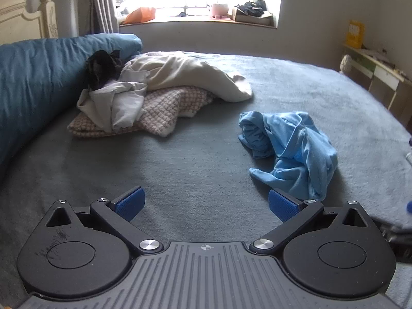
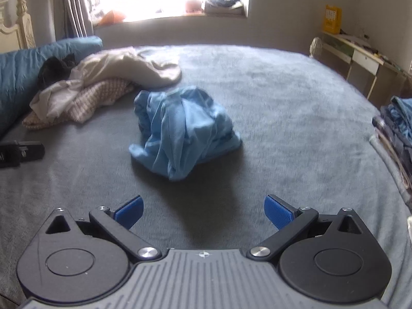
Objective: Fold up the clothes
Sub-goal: 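Reach both grippers to the light-blue T-shirt and close on its fabric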
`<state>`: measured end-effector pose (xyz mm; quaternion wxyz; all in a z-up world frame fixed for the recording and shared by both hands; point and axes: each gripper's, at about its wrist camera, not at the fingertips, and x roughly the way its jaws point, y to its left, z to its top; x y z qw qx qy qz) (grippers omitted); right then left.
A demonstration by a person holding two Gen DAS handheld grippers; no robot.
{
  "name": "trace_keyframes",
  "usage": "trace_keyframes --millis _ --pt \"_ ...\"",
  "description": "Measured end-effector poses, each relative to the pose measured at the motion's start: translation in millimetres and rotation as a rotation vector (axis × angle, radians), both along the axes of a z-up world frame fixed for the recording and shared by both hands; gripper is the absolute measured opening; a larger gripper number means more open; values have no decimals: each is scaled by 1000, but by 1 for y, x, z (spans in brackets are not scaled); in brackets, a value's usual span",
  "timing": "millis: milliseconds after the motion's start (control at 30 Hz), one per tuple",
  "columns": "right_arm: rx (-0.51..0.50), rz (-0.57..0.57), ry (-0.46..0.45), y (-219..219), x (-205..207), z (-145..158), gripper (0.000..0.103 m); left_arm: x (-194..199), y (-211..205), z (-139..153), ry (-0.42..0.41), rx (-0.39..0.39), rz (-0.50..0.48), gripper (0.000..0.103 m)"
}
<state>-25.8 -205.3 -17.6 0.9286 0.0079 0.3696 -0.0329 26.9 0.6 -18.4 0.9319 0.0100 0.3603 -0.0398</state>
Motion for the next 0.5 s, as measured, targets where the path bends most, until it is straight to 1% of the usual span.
trace_keyframes --millis 133,233,300,367,400,500 --pt "-21 13 -88 -12 14 3 103 6 -10 -14 -40 48 -20 103" --pt "-59 32 -159 -19 23 2 103 8 -9 -27 -56 52 -40 103" --pt "-72 43 -175 -23 32 0 103 9 -6 -37 -66 46 -48 103" --pt "-38 83 -184 -28 43 -1 103 12 -6 -46 -80 46 -58 103" --pt "-39 100 -185 -28 50 -1 103 14 -6 -49 -84 43 -66 102" --pt "-74 136 -190 -23 71 -2 103 23 -13 -56 -84 26 -106 99"
